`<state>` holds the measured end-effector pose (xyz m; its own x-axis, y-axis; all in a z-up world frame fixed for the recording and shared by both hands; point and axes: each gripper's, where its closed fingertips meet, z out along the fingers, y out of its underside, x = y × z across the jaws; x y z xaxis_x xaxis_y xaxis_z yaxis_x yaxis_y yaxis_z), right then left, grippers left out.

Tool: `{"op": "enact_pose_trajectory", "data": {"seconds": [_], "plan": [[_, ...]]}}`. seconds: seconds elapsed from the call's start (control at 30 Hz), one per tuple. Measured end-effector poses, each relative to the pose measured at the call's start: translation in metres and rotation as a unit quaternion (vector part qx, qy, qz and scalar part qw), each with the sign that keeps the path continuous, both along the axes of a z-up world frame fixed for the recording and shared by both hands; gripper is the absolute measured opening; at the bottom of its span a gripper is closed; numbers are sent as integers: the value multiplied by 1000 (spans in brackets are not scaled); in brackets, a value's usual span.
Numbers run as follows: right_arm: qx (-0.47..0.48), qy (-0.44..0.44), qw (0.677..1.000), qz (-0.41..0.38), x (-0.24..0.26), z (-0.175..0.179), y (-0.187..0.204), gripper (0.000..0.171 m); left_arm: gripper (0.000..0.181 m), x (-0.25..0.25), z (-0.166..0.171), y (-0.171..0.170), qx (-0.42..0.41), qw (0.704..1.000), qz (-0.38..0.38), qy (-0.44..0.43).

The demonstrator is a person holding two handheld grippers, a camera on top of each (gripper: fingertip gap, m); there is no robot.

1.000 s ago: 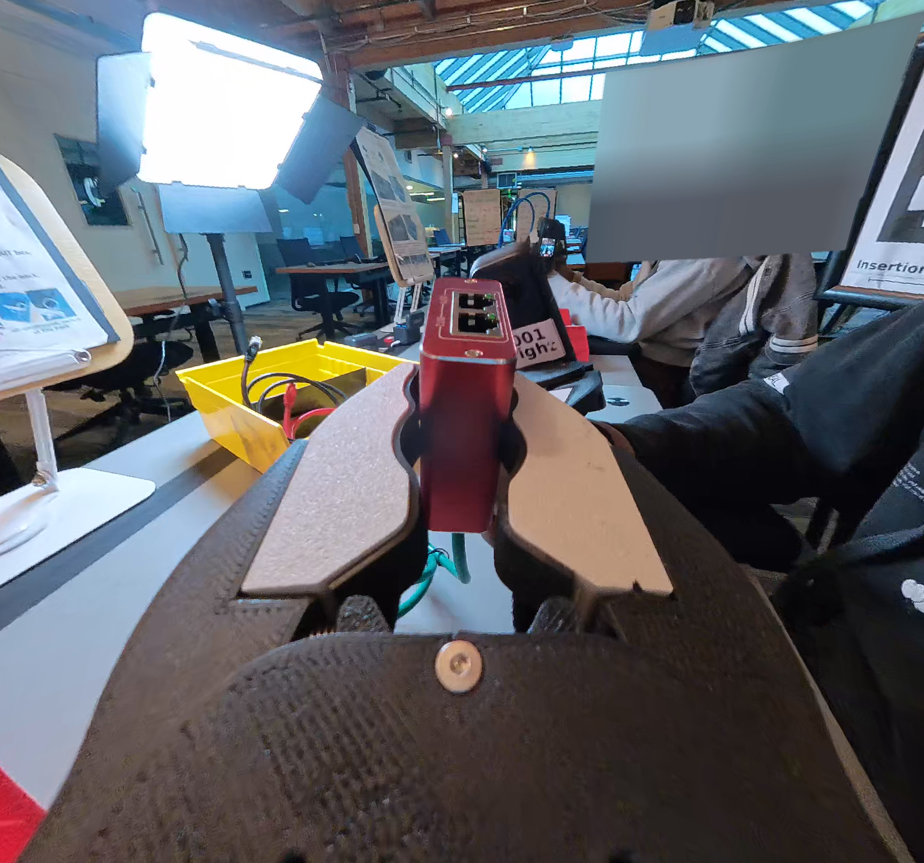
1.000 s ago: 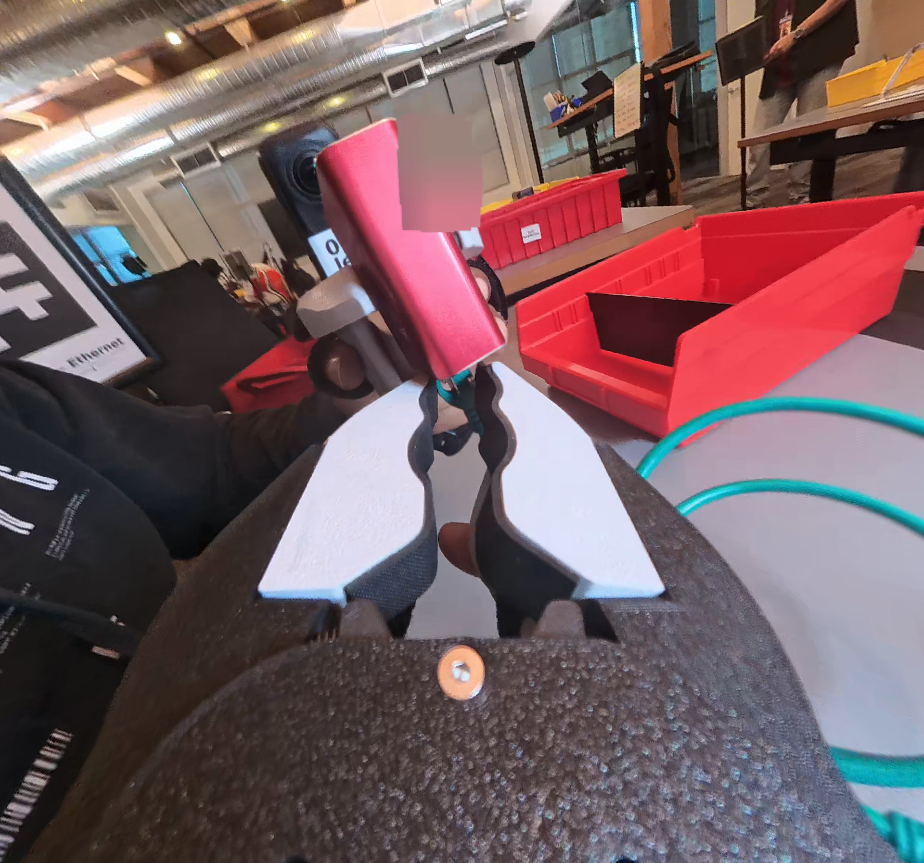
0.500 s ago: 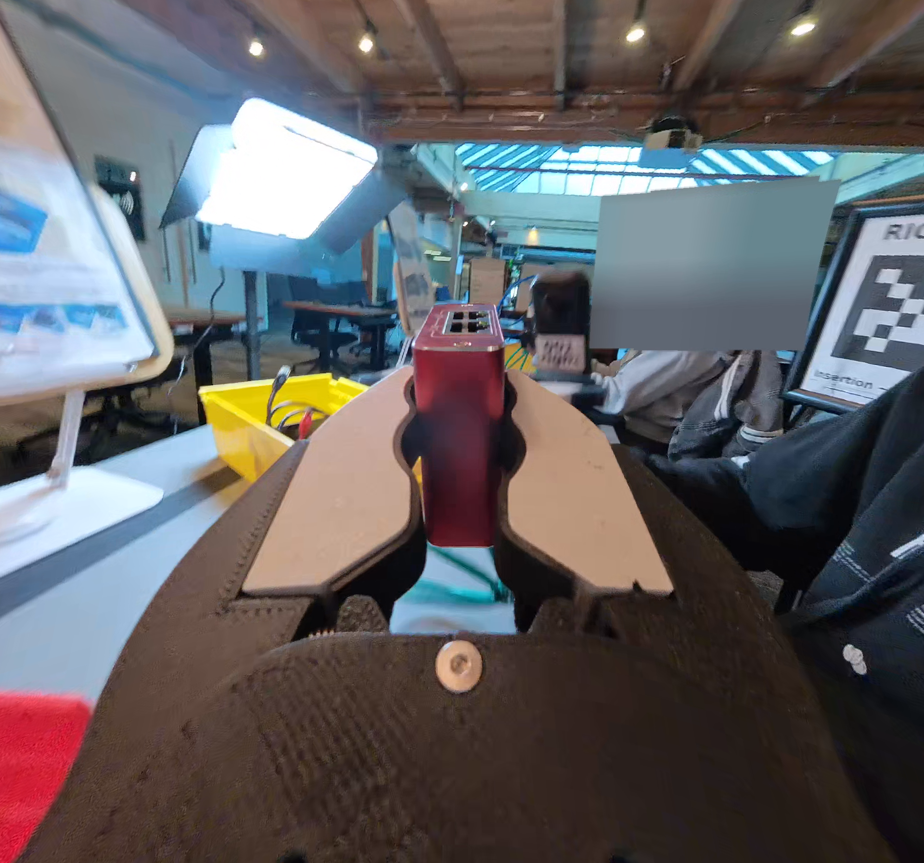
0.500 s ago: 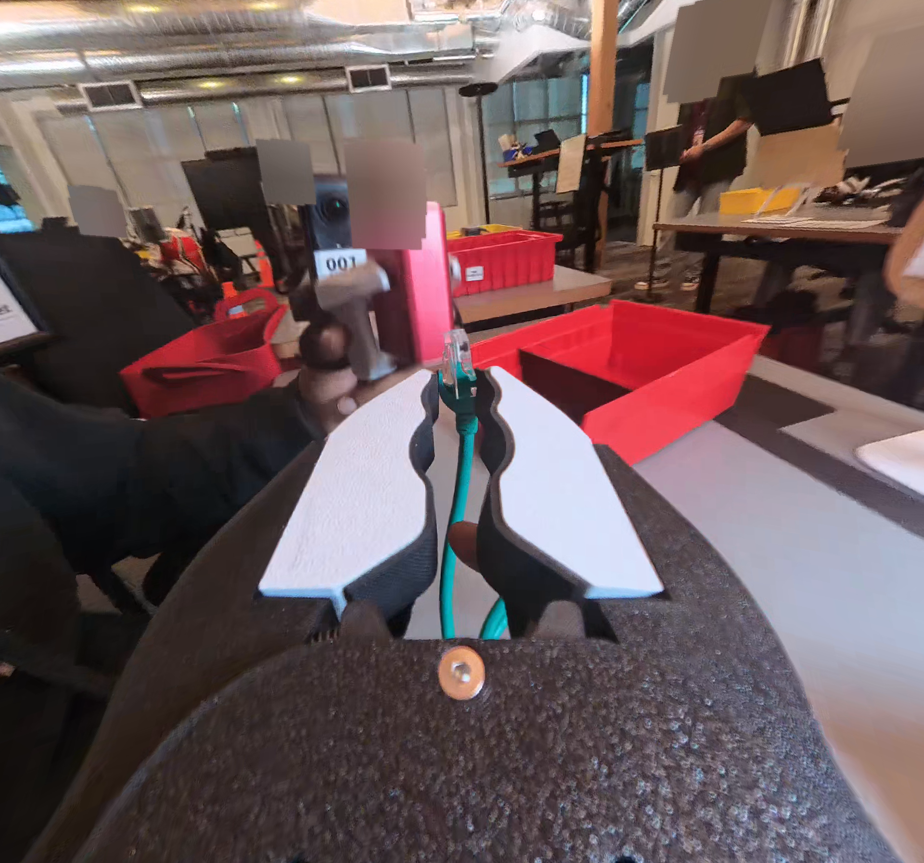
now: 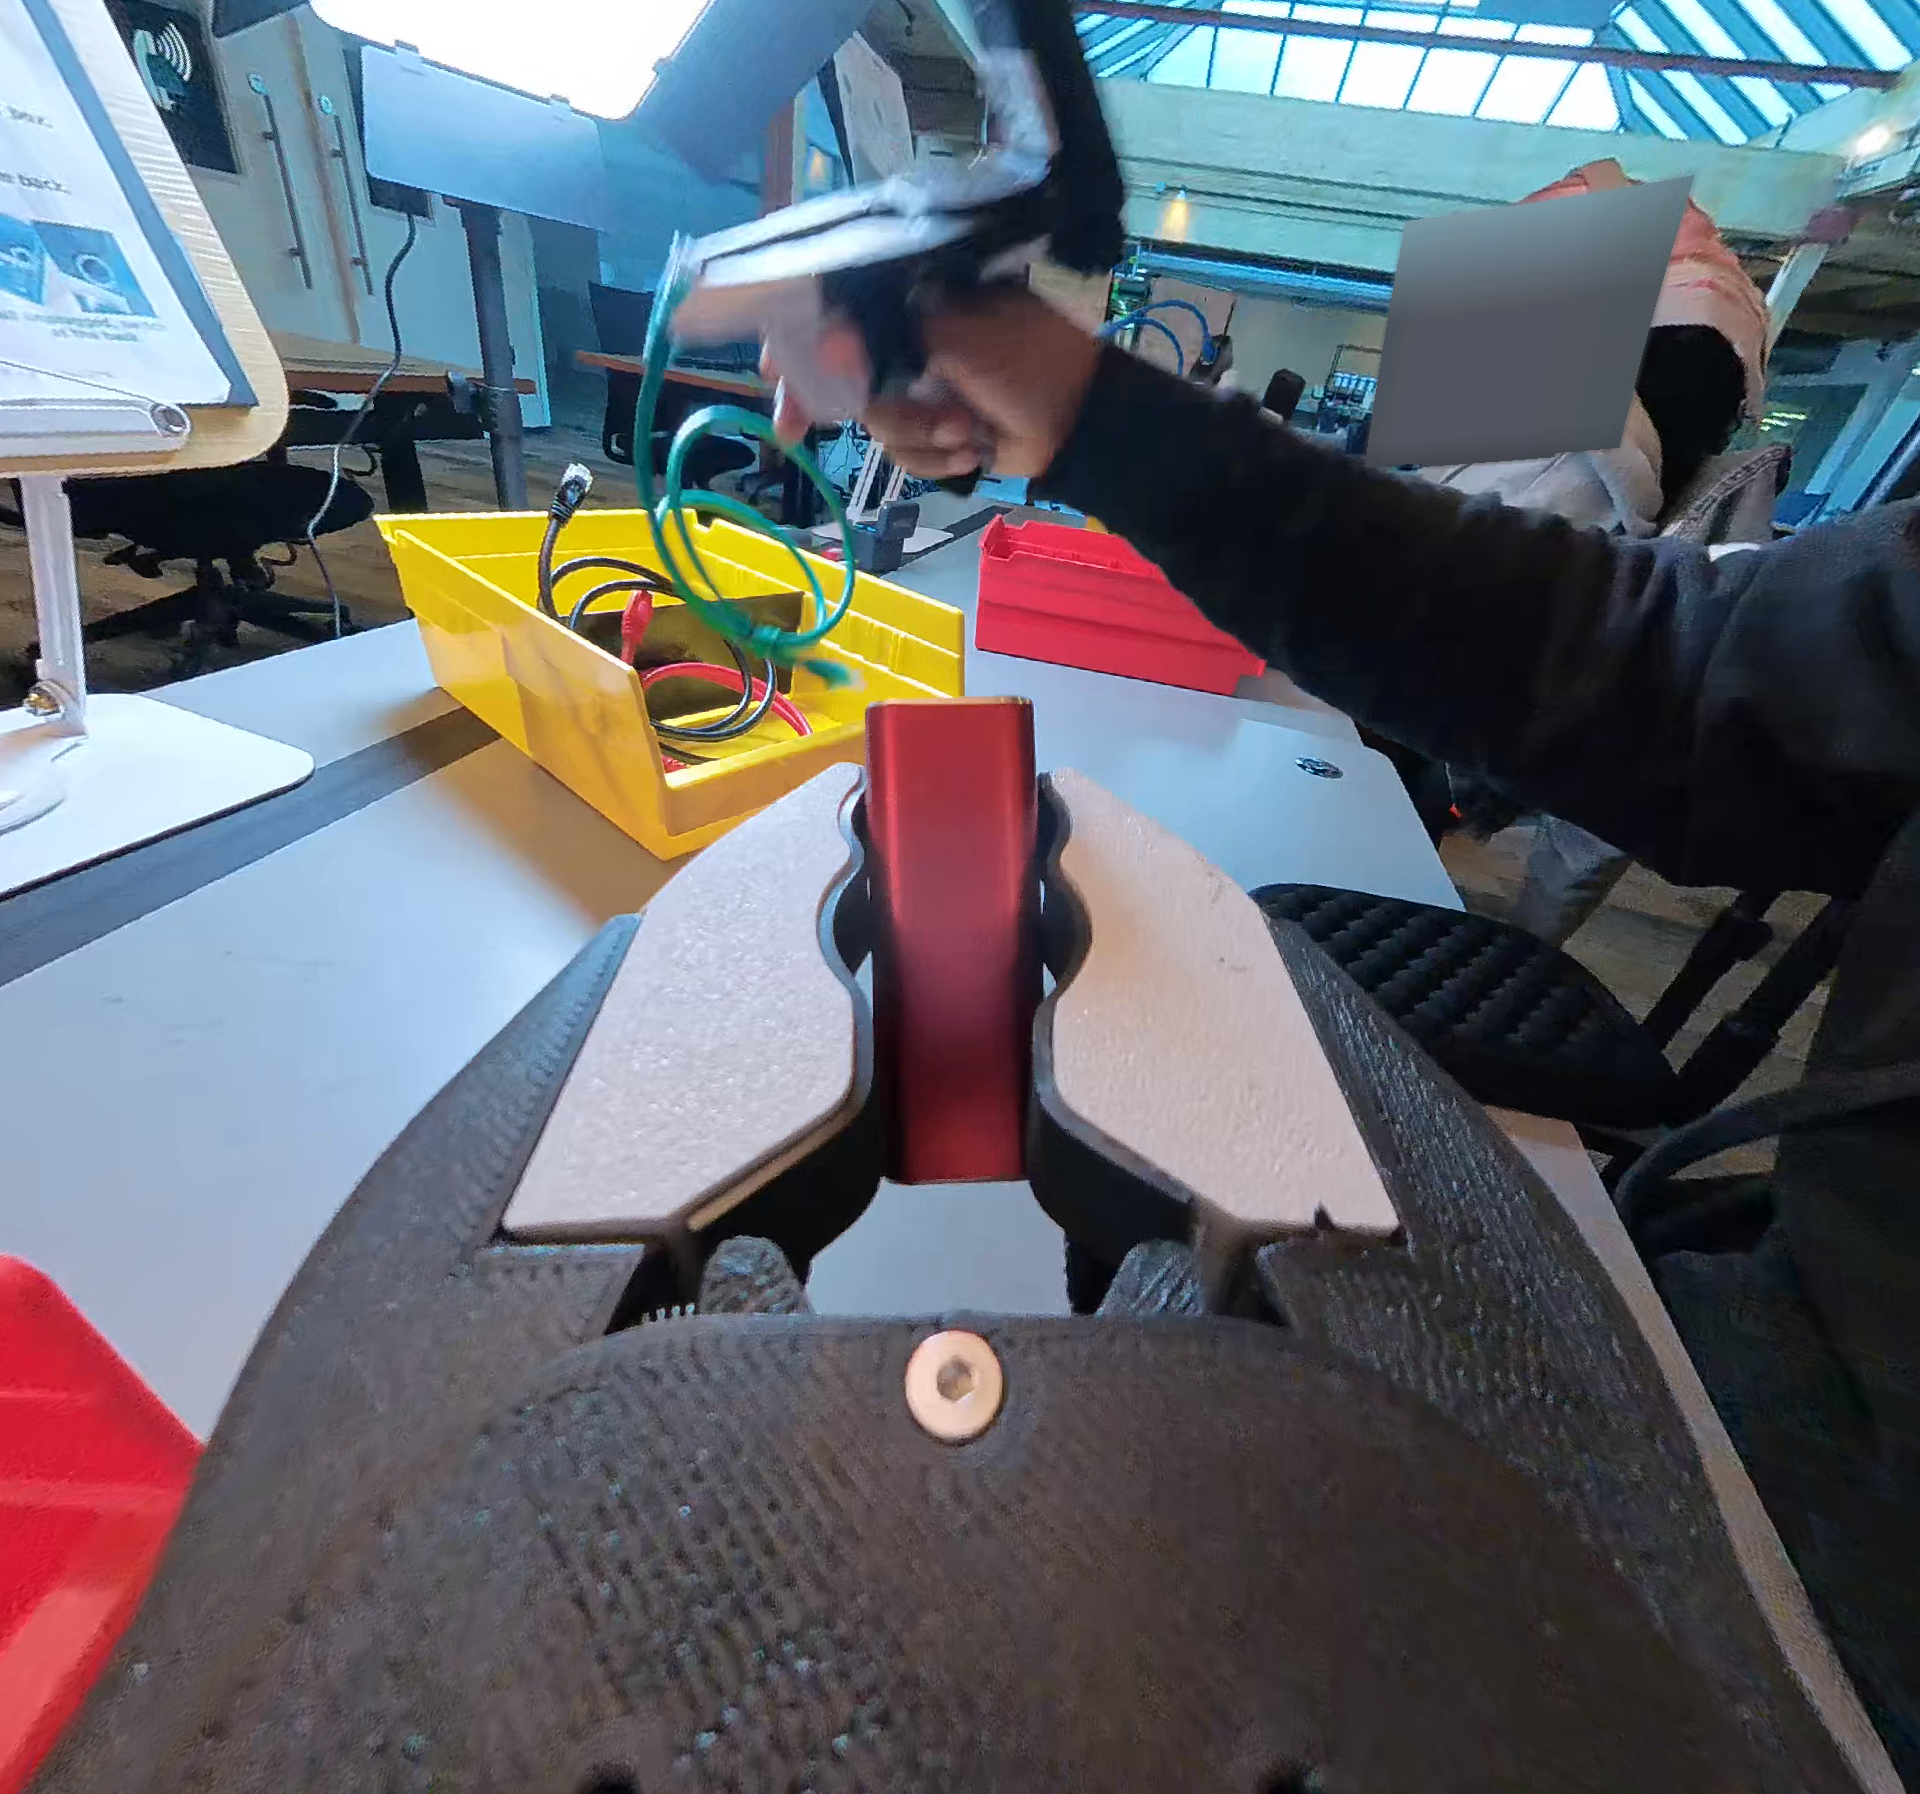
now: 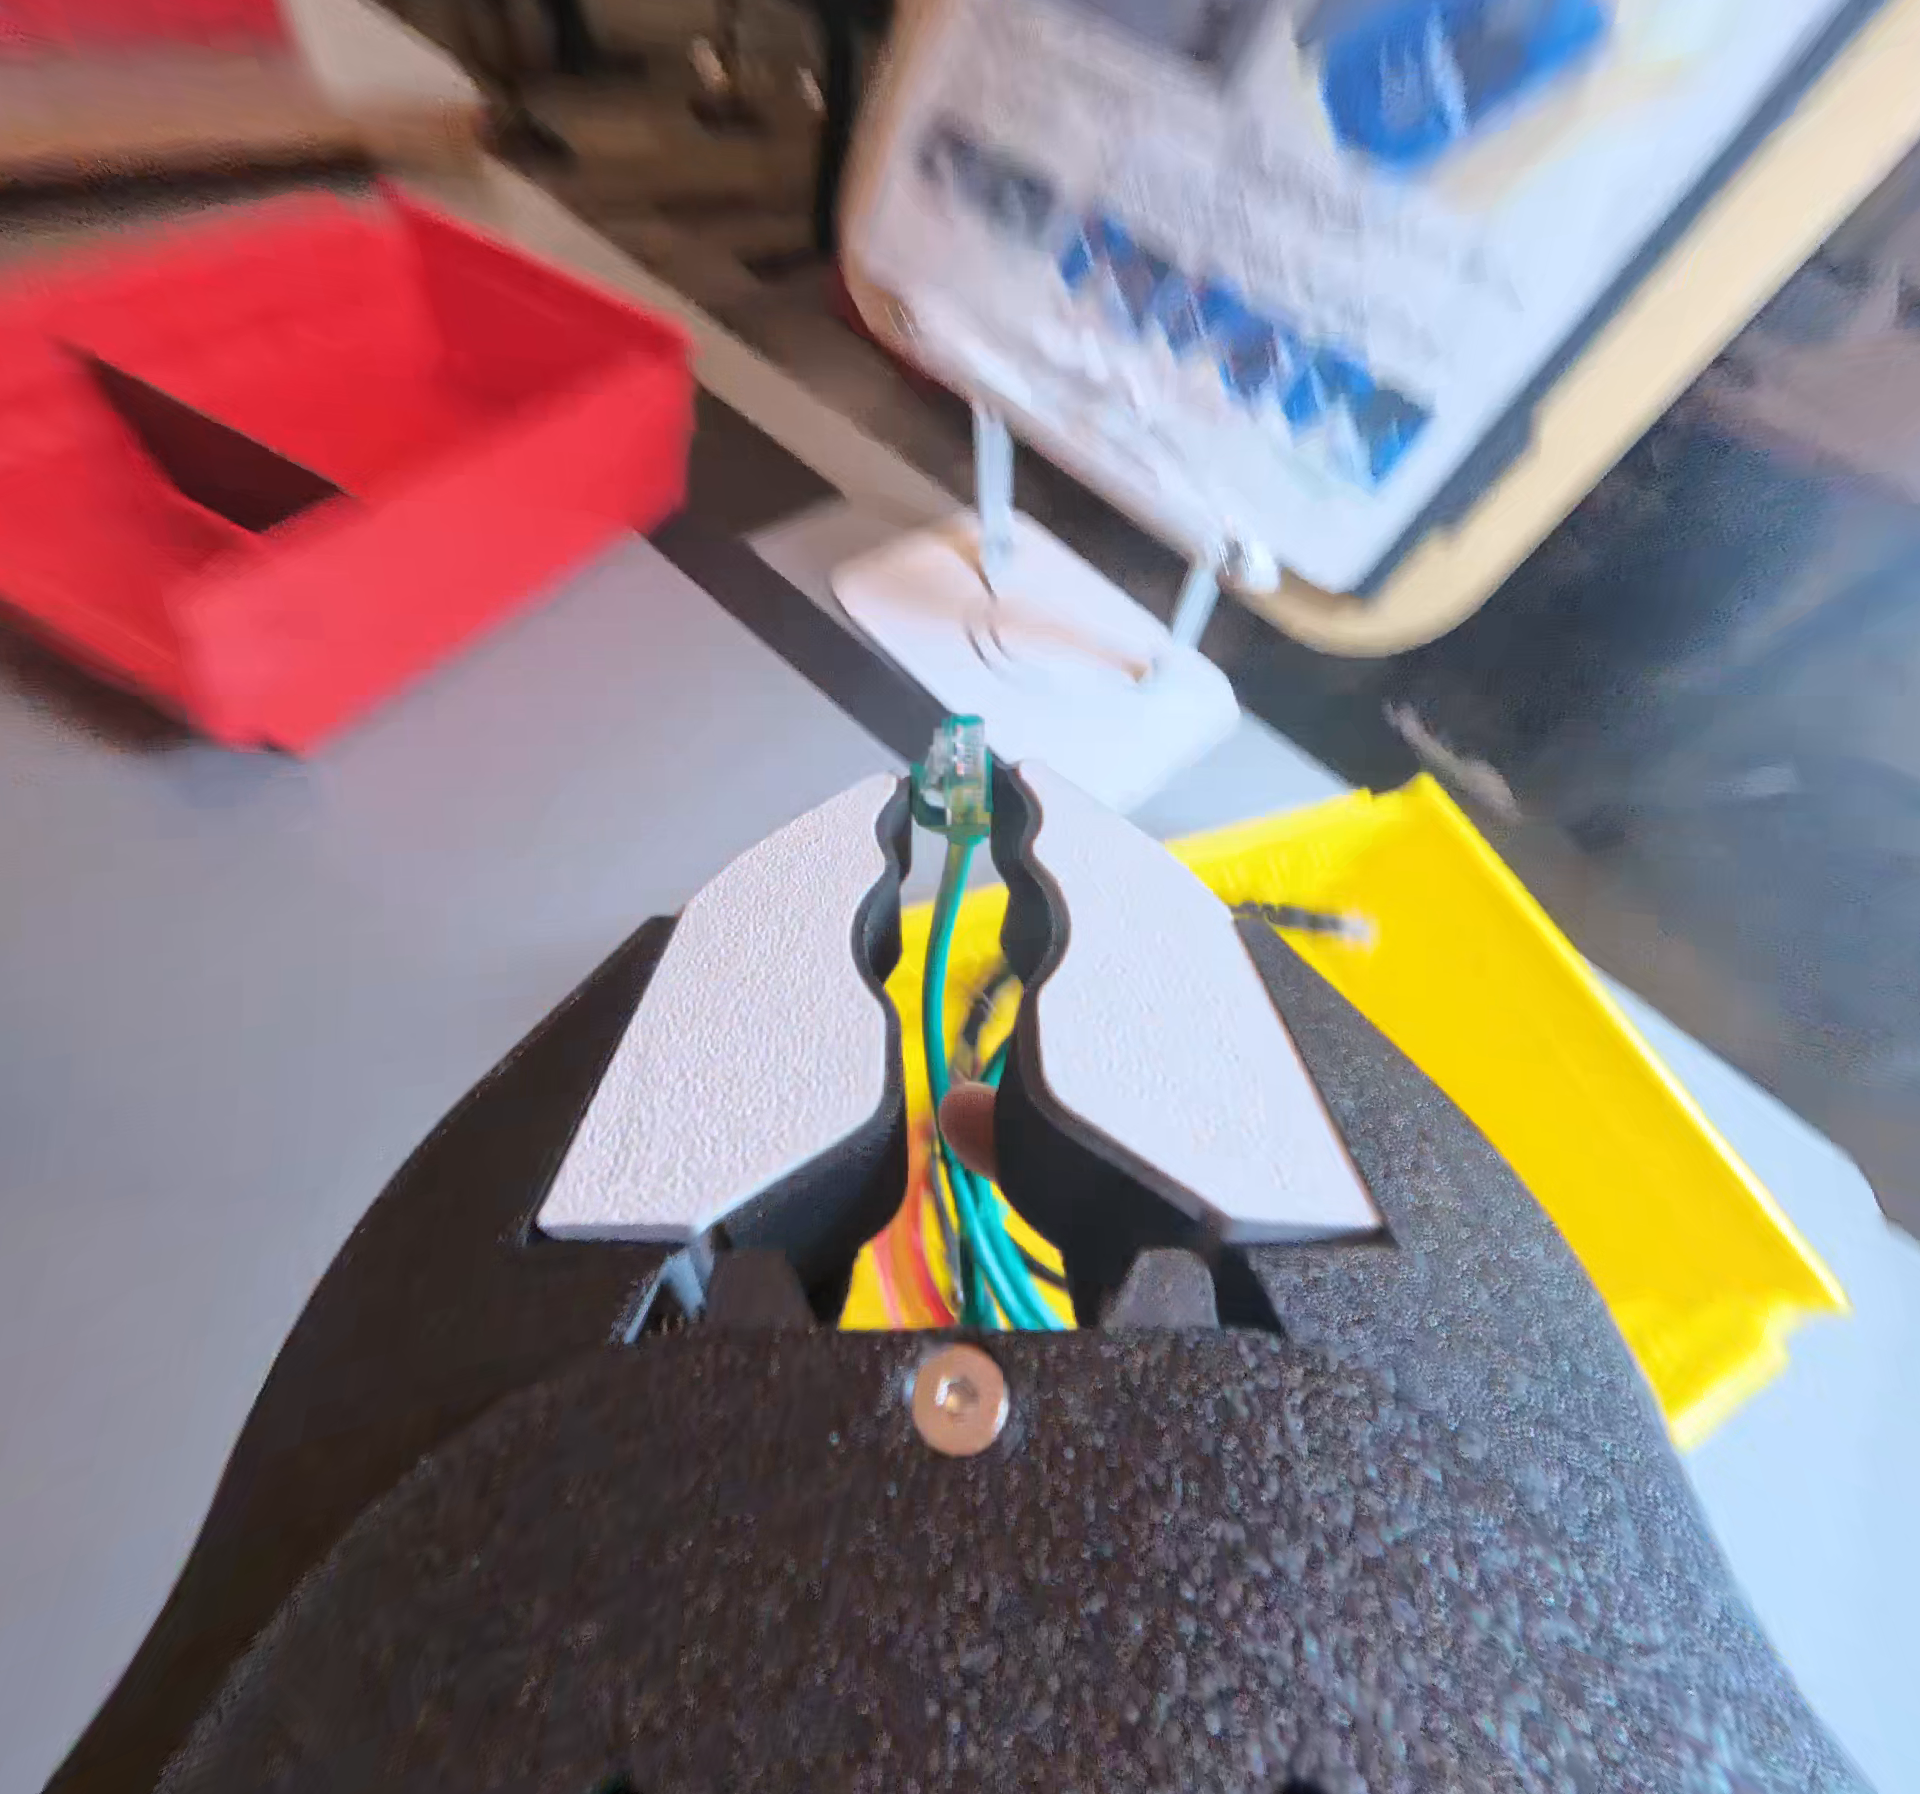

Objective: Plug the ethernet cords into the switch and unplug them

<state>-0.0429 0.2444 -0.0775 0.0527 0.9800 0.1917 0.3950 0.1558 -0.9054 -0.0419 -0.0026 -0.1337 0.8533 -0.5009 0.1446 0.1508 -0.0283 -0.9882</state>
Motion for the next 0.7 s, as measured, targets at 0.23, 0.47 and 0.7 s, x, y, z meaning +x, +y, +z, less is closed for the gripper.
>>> {"op": "enact_pose_trajectory", "data": {"seconds": [0.23,0.47,0.7], "plan": [[-22,-74,994,-80,7,-83,42,47,29,-5,-5,3,-14,1000,3,-25],[-91,29,967,235,15,-36,-154,46,29,0,-10,3,-19,999,-22,-28],[-187,26,904,383,21,-81,-263,32,29,29,-6,-5,-10,996,-84,-19]]}}
